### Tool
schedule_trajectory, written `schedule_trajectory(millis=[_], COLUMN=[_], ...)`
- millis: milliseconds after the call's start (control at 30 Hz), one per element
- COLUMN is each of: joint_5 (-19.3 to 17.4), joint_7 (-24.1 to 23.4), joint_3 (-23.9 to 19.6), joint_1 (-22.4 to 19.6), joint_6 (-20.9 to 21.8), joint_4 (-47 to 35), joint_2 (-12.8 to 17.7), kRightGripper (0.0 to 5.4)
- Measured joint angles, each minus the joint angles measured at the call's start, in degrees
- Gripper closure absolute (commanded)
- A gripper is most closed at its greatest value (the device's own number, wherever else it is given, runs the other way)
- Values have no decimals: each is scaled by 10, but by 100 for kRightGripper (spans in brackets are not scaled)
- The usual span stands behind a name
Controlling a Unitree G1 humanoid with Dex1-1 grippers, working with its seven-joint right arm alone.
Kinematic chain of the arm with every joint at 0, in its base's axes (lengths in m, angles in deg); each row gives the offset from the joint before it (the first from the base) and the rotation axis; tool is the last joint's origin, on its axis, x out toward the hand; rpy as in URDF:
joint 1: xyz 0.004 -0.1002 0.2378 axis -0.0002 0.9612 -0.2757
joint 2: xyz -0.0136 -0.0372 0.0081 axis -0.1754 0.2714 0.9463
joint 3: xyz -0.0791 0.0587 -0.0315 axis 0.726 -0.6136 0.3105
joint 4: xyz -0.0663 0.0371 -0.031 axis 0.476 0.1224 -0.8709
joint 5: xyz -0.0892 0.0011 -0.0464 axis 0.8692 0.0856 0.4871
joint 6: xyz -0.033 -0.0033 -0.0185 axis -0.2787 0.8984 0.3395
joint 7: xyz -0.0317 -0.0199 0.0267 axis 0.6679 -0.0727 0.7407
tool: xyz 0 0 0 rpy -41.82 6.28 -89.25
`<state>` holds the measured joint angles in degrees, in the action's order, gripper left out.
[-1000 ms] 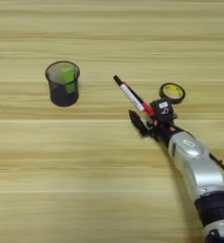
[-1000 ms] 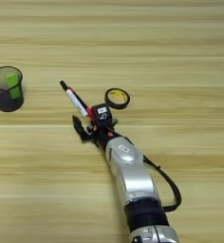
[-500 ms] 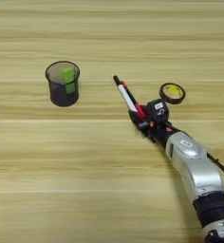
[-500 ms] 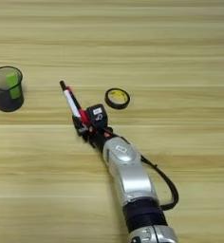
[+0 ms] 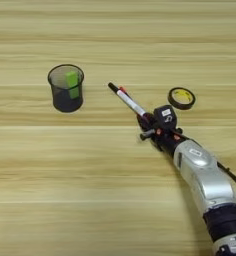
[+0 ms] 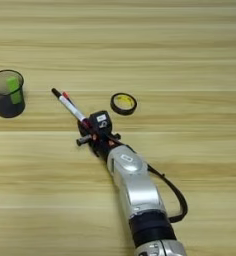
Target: Move the objects on the table
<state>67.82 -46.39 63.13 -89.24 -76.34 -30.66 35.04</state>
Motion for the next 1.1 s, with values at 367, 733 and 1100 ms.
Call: schedule_trajectory(millis=[367,733,1100], joint_5=[0,1,1], joint_7=[0,-12,-46], joint_3=[-1,-18,-56], joint_1=[0,-9,-23], joint_6=[0,2,1], joint_4=[-1,14,38], joint_2=[0,6,32], kRightGripper=[463,463,463])
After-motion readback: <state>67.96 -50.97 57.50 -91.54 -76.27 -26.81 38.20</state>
